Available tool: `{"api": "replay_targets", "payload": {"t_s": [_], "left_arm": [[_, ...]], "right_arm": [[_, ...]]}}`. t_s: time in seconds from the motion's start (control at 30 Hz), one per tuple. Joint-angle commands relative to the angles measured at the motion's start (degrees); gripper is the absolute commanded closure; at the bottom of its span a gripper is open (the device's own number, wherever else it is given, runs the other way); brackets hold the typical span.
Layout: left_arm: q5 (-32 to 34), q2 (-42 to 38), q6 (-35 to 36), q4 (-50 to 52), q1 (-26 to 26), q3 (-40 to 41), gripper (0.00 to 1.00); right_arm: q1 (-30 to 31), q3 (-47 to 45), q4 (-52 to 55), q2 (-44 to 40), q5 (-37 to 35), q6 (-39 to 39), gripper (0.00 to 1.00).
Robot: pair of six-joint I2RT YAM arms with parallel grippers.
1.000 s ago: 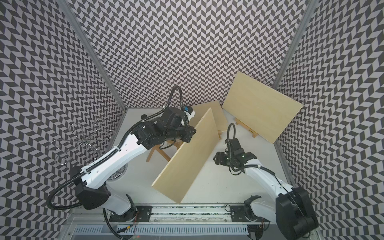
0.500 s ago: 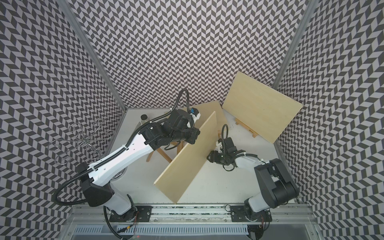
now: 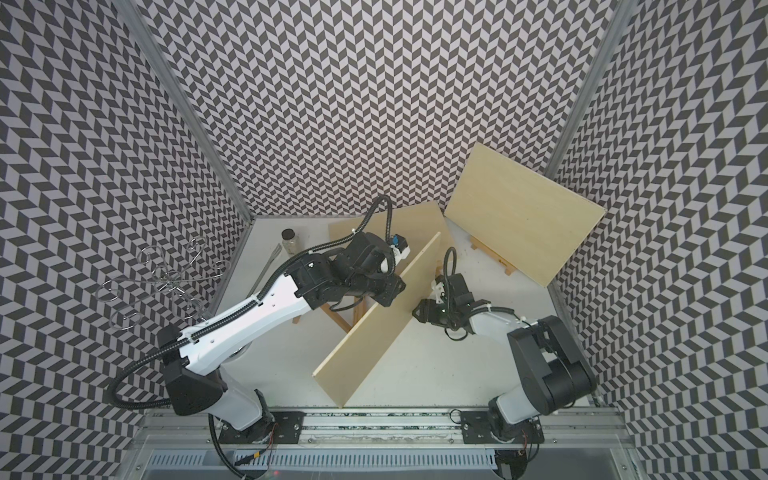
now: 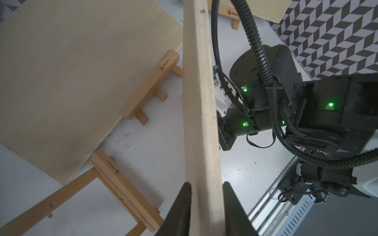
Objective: Assemble the easel
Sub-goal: Pick up the drawing board from the center of the board.
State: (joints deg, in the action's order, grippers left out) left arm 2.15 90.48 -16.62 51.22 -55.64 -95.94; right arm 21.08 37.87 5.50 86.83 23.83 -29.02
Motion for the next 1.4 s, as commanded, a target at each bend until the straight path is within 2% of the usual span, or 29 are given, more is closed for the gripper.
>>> {"api": "replay_targets", "payload": {"t_s": [0.0,0.13,0.33,0.4,0.53,0.73,0.9,1.07,1.23,1.37], "left_arm": [[2.59,-1.12,-1.15,8.8,-0.87,3.2,0.74],[2.93,-2.26,-4.03,11.01,-1.64,3.55,0.74],[5.58,-0.82,-5.13,15.39,-5.57,2.81,0.73],[5.22,-0.09,-5.61,16.71,-6.19,1.94,0.78],[5.52,0.81,-5.62,17.6,-6.31,0.39,1.0],[9.47,2.24,-7.72,17.93,-5.9,-4.93,1.0],[8.28,-0.58,-10.22,14.74,-2.38,-9.23,1.0],[3.99,-7.36,-12.39,7.96,4.76,-7.74,1.0],[2.55,-9.39,-12.12,6.6,7.84,-9.84,1.0],[4.9,-10.66,-12.08,6.47,9.08,-11.78,1.0]], "right_arm": [[-0.25,1.24,-5.09,0.29,-0.09,-0.25,0.33],[-0.25,2.49,-4.37,0.53,-0.2,0.29,0.33],[-0.25,4.49,-3.48,1.17,0.11,0.72,0.33],[-0.25,4.71,-3.15,1.1,0.21,0.82,0.33],[-0.25,4.95,-2.65,0.35,0.01,1.06,0.33],[-0.25,6.38,0.06,-1.83,-0.45,2.42,0.33],[-1.14,7.88,3.99,-5.74,-2.54,3.09,0.32],[-2.01,8.38,7.46,-9.77,-4.87,3.59,0.32],[-2.1,9.71,10.8,-11.67,-6.59,4.56,0.32],[-2.05,10.46,11.51,-12.41,-7.91,4.52,0.32]]}}
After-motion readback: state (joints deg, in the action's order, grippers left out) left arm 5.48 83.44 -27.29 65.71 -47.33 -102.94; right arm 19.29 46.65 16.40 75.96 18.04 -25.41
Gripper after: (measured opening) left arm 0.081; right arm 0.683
